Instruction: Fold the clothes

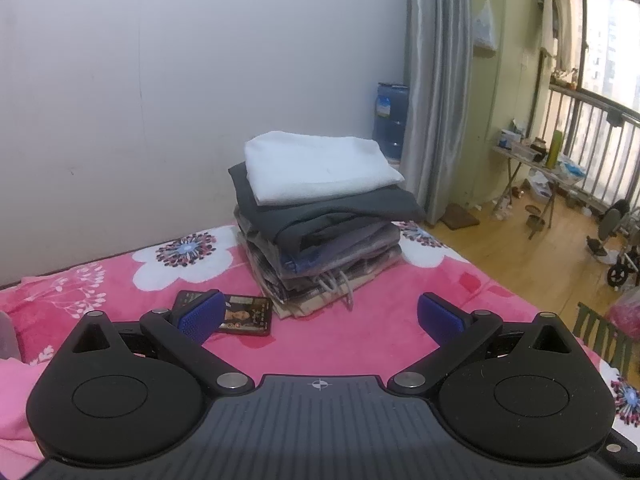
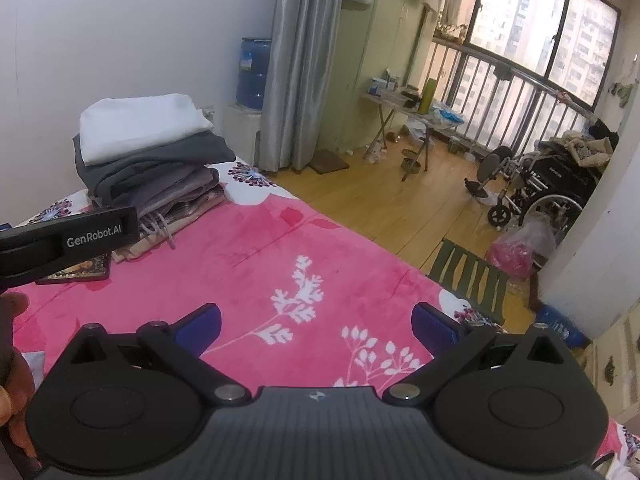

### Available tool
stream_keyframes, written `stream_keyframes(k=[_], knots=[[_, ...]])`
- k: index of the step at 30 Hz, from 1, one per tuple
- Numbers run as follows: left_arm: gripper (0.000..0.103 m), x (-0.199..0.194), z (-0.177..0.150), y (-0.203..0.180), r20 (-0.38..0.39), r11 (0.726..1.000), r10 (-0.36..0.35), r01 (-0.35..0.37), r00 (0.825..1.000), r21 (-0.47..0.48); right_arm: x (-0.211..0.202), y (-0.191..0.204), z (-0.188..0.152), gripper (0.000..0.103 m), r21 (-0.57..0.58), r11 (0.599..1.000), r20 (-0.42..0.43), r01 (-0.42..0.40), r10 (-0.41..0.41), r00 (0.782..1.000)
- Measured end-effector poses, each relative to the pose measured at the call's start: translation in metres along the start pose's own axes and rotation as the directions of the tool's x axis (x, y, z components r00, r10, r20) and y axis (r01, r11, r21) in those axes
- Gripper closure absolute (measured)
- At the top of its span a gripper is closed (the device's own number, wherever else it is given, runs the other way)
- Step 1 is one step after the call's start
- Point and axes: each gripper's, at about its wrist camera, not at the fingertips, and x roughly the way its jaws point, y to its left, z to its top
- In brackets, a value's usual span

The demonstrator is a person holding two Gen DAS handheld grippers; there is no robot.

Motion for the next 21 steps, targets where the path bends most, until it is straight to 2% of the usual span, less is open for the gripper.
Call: stream_keyframes(k=[7, 14, 21], knots=[[0.000, 0.000, 0.001, 0.003, 0.002, 1.000, 0.016, -0.016, 1.000, 0.004, -0.002, 0.008, -0.002, 0.000, -0.022, 0.999, -0.003, -0.026, 0.025, 1.000], [0.000, 0.002, 0.003, 0.012, 0.022, 0.998, 0.063, -0.062, 0.998, -0.001, -0.001, 0.032, -0.006, 0.000, -0.114, 0.989, -0.024, -0.089, 0.087, 0.996], [0.000, 0.003, 0.002, 0.016, 0.033, 0.997, 0.081, -0.082, 0.996, 0.014, 0.005, 0.044, -0.008, 0.000, -0.138, 0.985, -0.050, -0.105, 0.099, 0.994]])
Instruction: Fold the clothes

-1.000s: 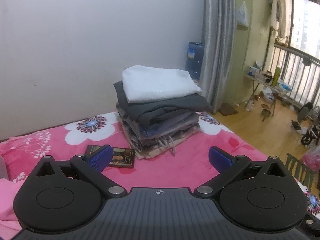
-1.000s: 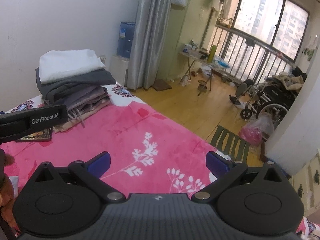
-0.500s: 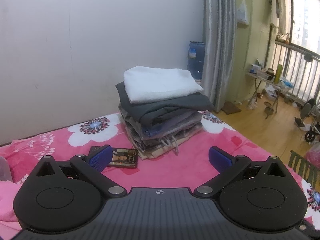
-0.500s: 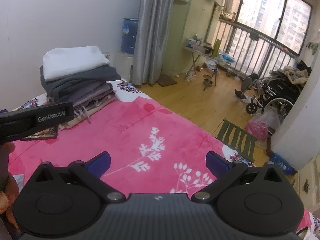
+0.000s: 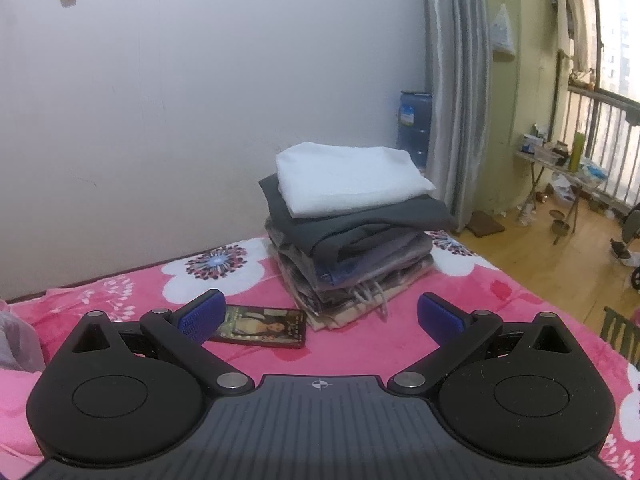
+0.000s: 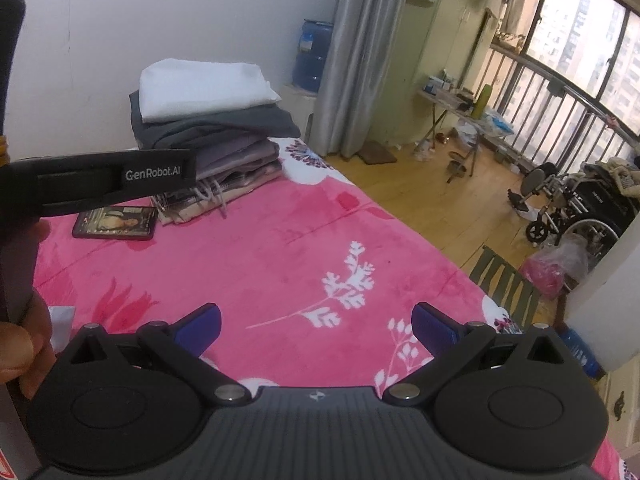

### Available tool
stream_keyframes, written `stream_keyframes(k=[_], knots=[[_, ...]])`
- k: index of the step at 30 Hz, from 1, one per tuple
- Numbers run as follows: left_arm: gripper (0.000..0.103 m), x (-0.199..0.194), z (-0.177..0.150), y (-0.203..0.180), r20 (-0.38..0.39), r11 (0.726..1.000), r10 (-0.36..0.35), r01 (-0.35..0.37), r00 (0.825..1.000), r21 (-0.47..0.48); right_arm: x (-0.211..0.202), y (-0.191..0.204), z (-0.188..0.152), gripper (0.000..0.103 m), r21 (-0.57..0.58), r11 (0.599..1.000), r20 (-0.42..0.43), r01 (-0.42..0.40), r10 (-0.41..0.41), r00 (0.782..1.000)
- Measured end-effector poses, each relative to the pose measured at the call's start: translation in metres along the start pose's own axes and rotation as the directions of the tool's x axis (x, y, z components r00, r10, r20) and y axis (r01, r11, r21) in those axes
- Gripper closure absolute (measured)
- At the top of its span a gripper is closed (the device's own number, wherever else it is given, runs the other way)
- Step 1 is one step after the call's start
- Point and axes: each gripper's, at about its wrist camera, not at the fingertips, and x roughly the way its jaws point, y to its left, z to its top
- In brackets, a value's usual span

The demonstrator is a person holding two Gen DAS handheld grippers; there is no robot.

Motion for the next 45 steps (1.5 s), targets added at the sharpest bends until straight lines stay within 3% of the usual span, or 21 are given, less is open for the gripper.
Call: stream_keyframes(k=[21, 45], knots=[[0.000, -0.001, 0.000, 0.001, -0.011, 0.999, 0.021, -0.021, 1.000, 0.029, -0.008, -0.010, 0.013, 0.000, 0.049, 0.998, 0.047, 0.039, -0.041, 0.998], [0.000, -0.001, -0.001, 0.001, -0.008, 1.000, 0.014, -0.014, 1.000, 0.026, -0.002, -0.004, 0.009, 0.000, 0.031, 0.999, 0.026, 0.034, -0.035, 0.999]])
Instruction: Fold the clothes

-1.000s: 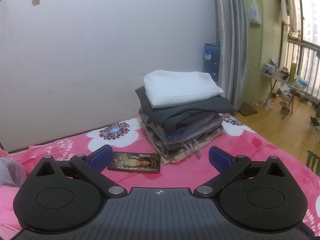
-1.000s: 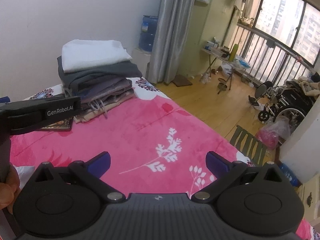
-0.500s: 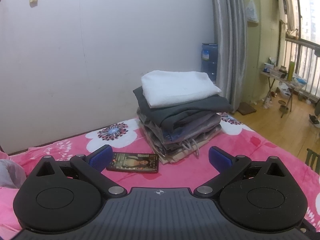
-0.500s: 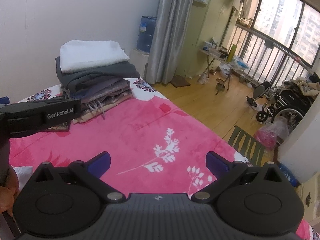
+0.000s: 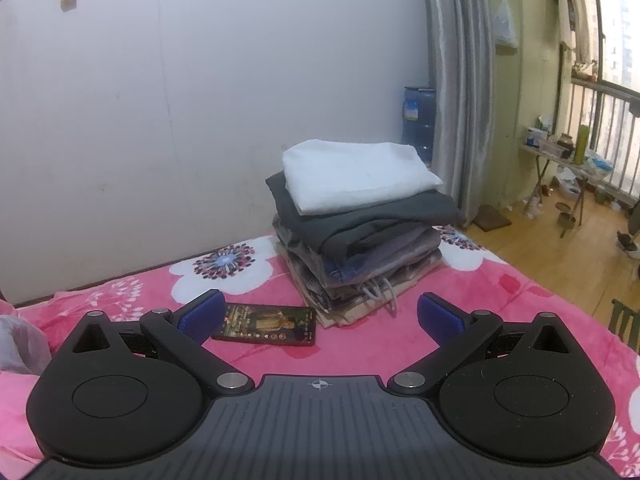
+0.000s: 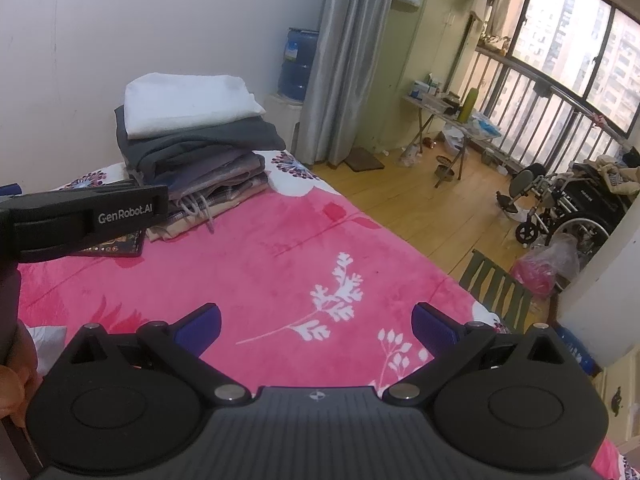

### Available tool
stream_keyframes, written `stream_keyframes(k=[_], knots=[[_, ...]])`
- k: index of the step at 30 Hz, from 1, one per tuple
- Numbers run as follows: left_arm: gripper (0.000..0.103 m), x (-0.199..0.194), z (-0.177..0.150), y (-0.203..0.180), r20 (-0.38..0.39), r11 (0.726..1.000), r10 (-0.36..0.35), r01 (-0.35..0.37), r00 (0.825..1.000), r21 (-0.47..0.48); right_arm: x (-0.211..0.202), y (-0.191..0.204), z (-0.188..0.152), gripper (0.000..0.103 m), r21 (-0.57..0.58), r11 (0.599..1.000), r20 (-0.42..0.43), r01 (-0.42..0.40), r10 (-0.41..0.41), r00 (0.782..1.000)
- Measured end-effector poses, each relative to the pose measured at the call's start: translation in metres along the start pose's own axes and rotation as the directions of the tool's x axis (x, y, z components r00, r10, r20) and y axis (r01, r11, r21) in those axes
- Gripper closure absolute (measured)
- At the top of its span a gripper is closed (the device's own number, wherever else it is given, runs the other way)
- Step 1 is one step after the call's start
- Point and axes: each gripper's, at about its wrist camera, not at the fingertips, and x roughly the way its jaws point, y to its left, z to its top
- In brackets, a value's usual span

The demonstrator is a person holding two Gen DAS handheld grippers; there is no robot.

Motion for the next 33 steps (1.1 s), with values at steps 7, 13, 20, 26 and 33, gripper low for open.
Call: stream_keyframes(k=[7, 13, 20, 26, 33], knots=[[0.000, 0.0008, -0.0003, -0.0010, -0.006, 1.000, -0.003, 0.003, 1.000, 0.009, 0.0012, -0.0004, -0.0008, 0.000, 0.000, 1.000, -0.004, -0.001, 0.001, 1.000], [0.000, 0.0018, -0.0010, -0.0013, -0.012, 1.000, -0.002, 0.002, 1.000, 0.010, 0.0017, 0.0011, -0.0019, 0.000, -0.005, 1.000, -0.009, -0.005, 0.005, 1.000], [0.000, 0.0022, -0.0016, -0.0003, -0.023, 1.000, -0.001, 0.001, 1.000, 0.003, 0.0031, 0.0007, -0.0013, 0.000, -0.002, 1.000, -0.014, -0.009, 0.009, 1.000], [0.000, 0.0018, -0.0027, -0.0011, -0.031, 1.000, -0.002, 0.002, 1.000, 0.004, 0.0032, 0.0019, -0.0012, 0.000, -0.004, 1.000, -0.016, -0.013, 0.013, 1.000], [0.000, 0.0009, -0.0027, -0.0022, -0.036, 1.000, -0.002, 0.002, 0.999, 0.004, 0.0038, 0.0014, -0.0007, 0.000, 0.002, 1.000, -0.018, -0.008, 0.008, 1.000]])
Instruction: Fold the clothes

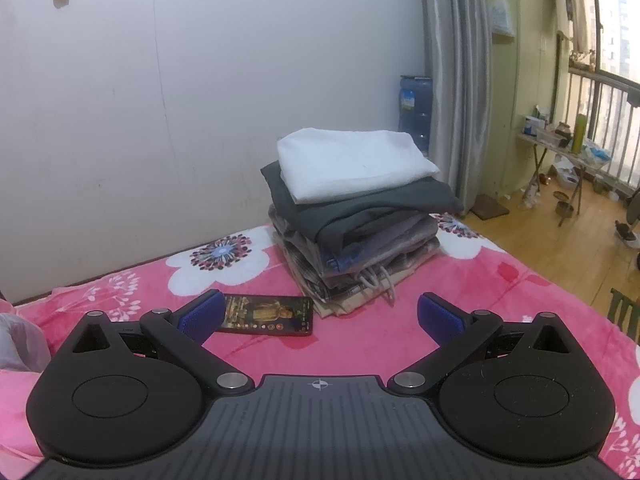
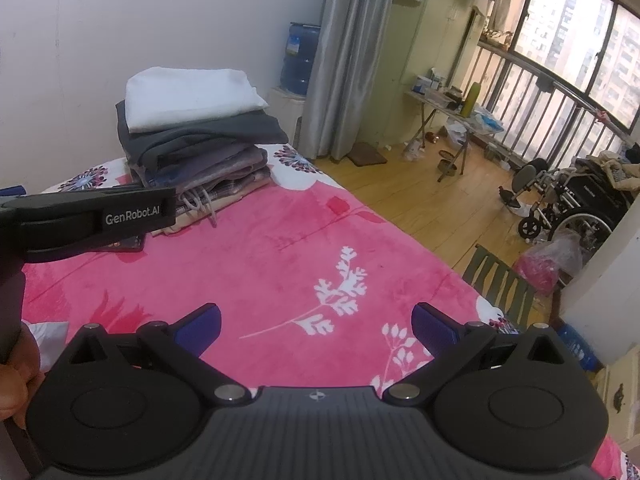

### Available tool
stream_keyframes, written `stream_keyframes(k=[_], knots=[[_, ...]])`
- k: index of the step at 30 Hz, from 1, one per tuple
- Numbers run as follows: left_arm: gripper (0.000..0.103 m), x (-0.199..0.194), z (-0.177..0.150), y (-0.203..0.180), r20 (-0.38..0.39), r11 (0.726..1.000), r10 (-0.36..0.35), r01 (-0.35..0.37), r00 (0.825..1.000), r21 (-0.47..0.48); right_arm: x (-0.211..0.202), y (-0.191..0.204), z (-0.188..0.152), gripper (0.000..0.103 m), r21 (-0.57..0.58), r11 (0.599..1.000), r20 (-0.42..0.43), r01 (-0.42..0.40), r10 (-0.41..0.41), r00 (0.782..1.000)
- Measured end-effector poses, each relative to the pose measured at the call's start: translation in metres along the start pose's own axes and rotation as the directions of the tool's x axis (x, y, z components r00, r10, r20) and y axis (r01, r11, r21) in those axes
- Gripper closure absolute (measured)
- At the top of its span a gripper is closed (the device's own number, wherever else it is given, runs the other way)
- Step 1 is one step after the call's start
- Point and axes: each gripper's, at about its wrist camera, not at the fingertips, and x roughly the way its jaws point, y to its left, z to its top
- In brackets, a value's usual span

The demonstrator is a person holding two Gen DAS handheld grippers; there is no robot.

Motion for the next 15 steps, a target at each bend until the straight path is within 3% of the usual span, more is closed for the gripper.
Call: stream_keyframes(k=[15], knots=[[0.000, 0.0010, 0.0003, -0.0008, 0.001, 1.000, 0.002, -0.002, 1.000, 0.006, 0.0019, 0.0007, -0.0006, 0.000, -0.004, 1.000, -0.003, 0.001, -0.001, 1.000]])
